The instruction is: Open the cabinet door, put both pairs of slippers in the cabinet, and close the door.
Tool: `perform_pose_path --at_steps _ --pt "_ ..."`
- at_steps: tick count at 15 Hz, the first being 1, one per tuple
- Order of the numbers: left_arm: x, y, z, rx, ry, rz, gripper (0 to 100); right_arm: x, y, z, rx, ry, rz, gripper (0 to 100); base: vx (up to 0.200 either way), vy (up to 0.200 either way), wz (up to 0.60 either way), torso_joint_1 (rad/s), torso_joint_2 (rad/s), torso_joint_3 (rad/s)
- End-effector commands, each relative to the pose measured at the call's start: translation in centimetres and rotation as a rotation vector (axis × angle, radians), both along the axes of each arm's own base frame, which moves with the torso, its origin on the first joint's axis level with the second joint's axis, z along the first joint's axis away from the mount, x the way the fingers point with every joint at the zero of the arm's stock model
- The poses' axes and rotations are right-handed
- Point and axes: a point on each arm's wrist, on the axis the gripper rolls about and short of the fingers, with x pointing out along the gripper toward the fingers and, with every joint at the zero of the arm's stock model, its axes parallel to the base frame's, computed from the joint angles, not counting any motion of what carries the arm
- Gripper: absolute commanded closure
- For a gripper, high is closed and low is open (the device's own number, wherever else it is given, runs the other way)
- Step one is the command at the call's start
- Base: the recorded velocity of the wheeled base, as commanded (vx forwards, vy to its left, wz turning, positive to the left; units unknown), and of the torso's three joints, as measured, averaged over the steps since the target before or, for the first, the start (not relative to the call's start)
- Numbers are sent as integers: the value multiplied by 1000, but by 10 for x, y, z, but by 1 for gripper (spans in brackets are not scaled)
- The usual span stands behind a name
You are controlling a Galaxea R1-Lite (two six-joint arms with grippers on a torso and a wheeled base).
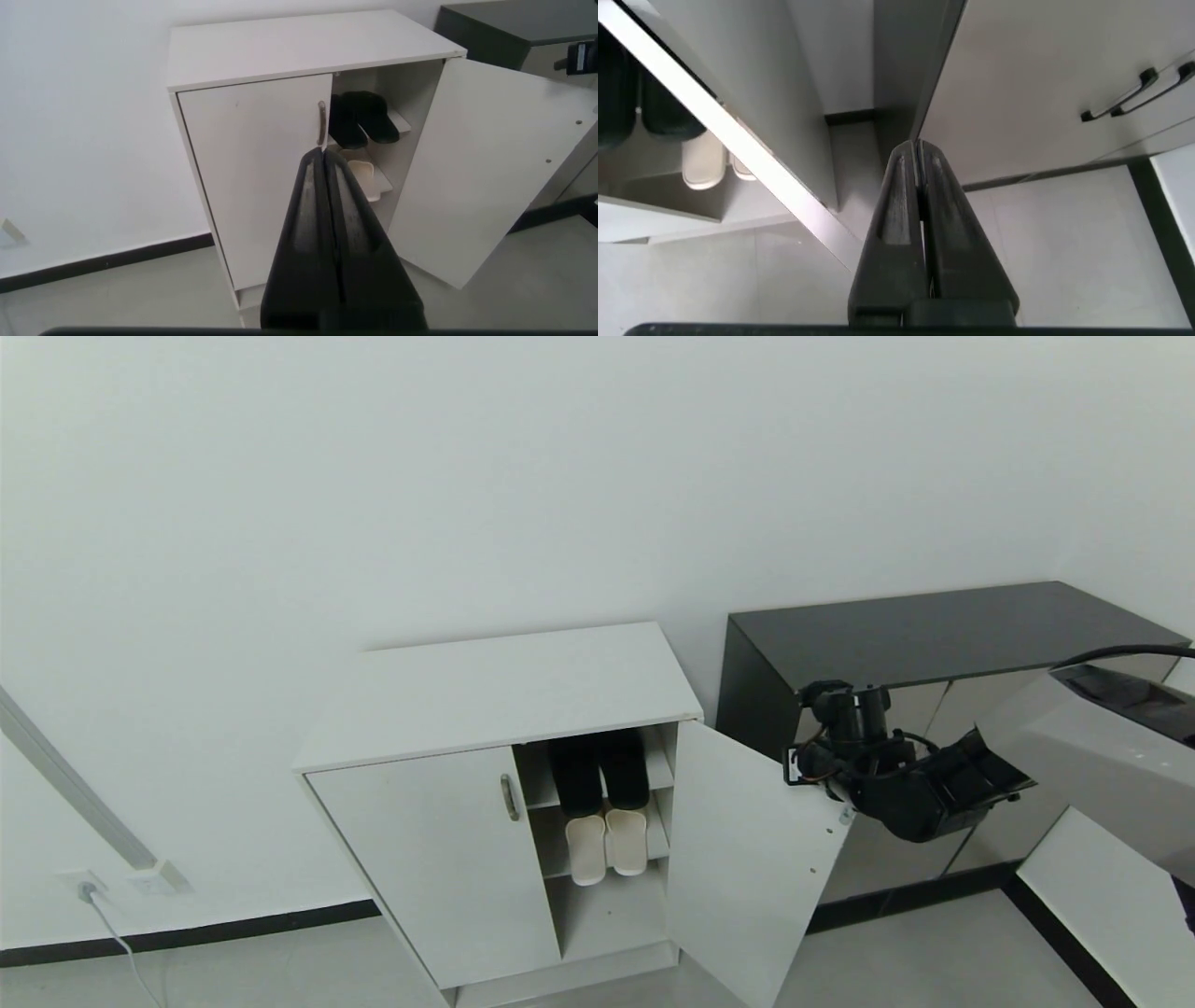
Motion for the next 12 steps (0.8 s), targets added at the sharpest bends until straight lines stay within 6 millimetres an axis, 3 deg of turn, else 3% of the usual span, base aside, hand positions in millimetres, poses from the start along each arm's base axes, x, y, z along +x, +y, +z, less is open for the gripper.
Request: perform_pose_path --at_steps 1,5,10,12 --pt "0 0 0 0 1 0 100 -1 2 -3 -4 9 4 100 0 0 0 0 0 0" --pt "0 0 0 0 1 0 100 -17 22 -3 -9 20 58 100 0 0 0 0 0 0" --pt "0 0 0 0 1 2 100 -82 72 25 2 -16 233 100 0 0 0 0 0 0" --pt "0 0 0 0 1 0 100 -89 72 35 10 -31 242 100 0 0 0 0 0 0"
